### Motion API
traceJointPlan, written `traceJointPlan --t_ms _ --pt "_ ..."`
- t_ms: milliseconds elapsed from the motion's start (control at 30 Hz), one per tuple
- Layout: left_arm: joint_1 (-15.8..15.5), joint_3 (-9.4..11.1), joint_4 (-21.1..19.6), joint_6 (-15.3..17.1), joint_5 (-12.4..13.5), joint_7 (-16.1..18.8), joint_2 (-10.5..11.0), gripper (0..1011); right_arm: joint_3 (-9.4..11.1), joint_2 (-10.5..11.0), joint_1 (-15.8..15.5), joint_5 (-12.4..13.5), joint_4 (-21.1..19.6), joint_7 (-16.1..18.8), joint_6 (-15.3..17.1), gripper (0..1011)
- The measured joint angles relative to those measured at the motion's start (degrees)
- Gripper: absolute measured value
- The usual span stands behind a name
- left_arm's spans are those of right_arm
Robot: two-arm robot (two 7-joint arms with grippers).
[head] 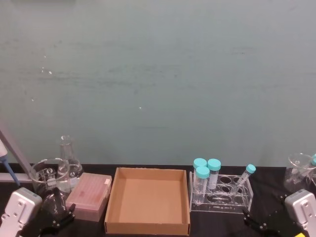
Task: Use the right hand to move the test tube from the test tube rack into the box.
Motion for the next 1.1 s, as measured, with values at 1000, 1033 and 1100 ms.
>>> traceJointPlan --t_ms 1000,1033,1100 --pt "0.00 0.00 0.00 0.00 0.00 0.00 0.00 1000 8.05 -11.51 11.12 10.27 14.58 6.42 1.94 1000" --pt "0.00 0.00 0.00 0.00 0.00 0.00 0.00 1000 7.98 -11.81 11.70 10.16 15.34 6.69 1.96 1000" --pt "0.00 0.00 0.00 0.00 0.01 0.00 0.00 1000 7.79 -12.67 13.22 9.78 17.36 7.38 2.12 1000"
